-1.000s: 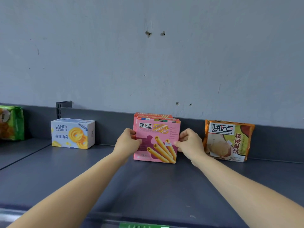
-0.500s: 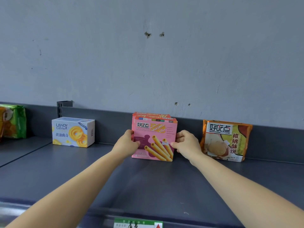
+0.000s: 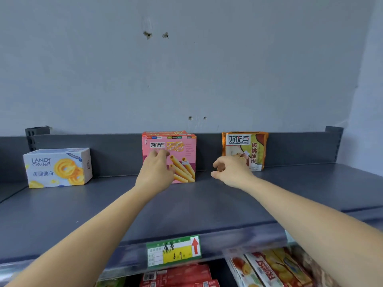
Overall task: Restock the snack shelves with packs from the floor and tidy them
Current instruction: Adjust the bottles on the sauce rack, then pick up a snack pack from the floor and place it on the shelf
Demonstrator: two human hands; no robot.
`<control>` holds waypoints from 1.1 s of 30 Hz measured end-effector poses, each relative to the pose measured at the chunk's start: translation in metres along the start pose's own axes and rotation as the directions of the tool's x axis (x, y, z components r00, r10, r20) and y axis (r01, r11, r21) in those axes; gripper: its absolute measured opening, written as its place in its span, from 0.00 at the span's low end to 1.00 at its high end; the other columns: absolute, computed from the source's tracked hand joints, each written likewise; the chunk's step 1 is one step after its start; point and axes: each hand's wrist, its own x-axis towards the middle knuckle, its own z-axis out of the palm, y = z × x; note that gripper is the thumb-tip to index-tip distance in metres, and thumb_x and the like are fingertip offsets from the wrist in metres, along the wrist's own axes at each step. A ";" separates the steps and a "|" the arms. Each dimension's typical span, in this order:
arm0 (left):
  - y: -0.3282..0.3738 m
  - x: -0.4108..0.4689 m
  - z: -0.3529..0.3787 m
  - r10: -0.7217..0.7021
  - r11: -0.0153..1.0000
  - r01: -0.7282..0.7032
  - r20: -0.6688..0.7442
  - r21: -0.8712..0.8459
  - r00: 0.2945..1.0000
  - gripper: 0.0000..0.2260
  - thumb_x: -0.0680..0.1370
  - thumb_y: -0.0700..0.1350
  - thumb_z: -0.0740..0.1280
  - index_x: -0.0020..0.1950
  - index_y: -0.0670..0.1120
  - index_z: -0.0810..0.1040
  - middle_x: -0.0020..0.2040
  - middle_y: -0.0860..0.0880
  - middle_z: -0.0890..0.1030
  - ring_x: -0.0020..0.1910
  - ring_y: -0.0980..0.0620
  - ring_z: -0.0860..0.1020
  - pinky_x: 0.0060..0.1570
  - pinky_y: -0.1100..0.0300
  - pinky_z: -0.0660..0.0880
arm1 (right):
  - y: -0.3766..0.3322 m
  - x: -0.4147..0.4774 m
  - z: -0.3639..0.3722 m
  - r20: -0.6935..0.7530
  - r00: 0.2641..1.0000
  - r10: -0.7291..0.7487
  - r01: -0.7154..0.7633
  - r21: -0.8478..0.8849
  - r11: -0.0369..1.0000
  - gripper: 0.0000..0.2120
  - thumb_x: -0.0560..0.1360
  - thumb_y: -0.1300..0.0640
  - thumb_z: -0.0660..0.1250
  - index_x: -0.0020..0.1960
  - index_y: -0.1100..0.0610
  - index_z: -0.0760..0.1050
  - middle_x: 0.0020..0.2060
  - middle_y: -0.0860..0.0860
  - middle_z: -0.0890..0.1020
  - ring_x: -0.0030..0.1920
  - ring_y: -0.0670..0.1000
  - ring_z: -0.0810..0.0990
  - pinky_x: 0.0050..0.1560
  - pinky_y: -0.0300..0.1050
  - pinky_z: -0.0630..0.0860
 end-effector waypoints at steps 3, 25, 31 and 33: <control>0.016 -0.013 0.006 0.133 0.990 -0.139 0.127 0.040 0.983 0.19 0.77 0.43 0.63 0.68 0.47 0.70 0.64 0.44 0.71 0.61 0.43 0.71 0.60 0.50 0.71 | 0.004 -0.037 -0.013 -0.034 0.996 0.085 -0.087 -0.067 0.994 0.16 0.75 0.49 0.69 0.62 0.51 0.76 0.60 0.48 0.79 0.58 0.51 0.77 0.57 0.47 0.76; 0.259 -0.305 0.081 0.815 0.530 -0.819 0.398 -0.220 0.421 0.18 0.78 0.47 0.62 0.67 0.46 0.70 0.62 0.44 0.74 0.63 0.42 0.72 0.58 0.48 0.73 | 0.097 -0.496 -0.186 -0.330 0.635 0.699 -0.768 -0.369 0.524 0.20 0.74 0.49 0.68 0.64 0.52 0.74 0.61 0.50 0.78 0.61 0.54 0.75 0.56 0.45 0.72; 0.324 -0.443 0.087 0.861 0.437 -0.833 0.426 -0.340 0.277 0.18 0.80 0.49 0.60 0.70 0.46 0.68 0.65 0.44 0.72 0.64 0.43 0.70 0.58 0.50 0.71 | 0.098 -0.655 -0.220 -0.362 0.484 0.797 -0.862 -0.355 0.362 0.20 0.74 0.50 0.68 0.65 0.52 0.73 0.63 0.51 0.77 0.62 0.54 0.75 0.59 0.48 0.74; 0.344 -0.492 0.085 0.877 0.395 -0.836 0.428 -0.381 0.220 0.19 0.80 0.48 0.60 0.71 0.47 0.68 0.65 0.45 0.72 0.64 0.43 0.70 0.58 0.52 0.70 | 0.097 -0.707 -0.229 -0.378 0.438 0.816 -0.885 -0.344 0.316 0.21 0.74 0.50 0.68 0.66 0.52 0.73 0.63 0.51 0.77 0.63 0.54 0.75 0.60 0.48 0.73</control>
